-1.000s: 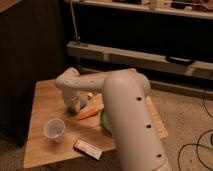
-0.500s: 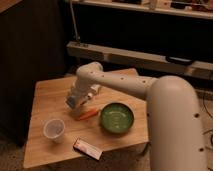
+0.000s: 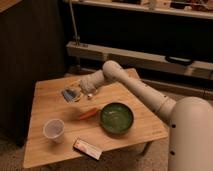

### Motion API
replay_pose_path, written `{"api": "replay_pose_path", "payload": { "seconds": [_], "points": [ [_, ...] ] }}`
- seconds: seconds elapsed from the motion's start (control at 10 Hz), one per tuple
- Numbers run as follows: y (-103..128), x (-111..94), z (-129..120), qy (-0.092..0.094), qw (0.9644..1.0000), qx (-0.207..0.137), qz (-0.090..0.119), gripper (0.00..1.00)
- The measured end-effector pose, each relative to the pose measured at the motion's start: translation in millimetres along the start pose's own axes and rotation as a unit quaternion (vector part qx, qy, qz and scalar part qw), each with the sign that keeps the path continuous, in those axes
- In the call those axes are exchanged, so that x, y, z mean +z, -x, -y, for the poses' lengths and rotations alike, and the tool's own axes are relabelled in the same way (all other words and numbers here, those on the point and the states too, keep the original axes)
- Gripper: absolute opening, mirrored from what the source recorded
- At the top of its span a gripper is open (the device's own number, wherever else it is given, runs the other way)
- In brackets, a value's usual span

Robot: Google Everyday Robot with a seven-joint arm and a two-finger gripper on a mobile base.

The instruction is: Place the white sponge in the ceramic cup

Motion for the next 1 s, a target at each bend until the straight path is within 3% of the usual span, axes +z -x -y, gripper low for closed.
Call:
{"api": "replay_pose_path", "payload": {
  "seconds": [0.1,0.4,0.5,0.7,1.0],
  "points": [
    [14.3,21.8,-10.5,0.011,0.9993,0.007,0.036,0.1],
    [58.4,54.3,-31.3,0.033,0.9957,0.024,0.083,0.1],
    [68.9,56.3,-37.2,0.031,0.9951,0.027,0.09,0.1],
    [86.4,45.6,-34.8,0.015,0.9957,0.019,0.09,0.1],
    [95.6,14.0,-21.1,-0.027,0.9984,-0.01,0.049,0.1]
  ]
}}
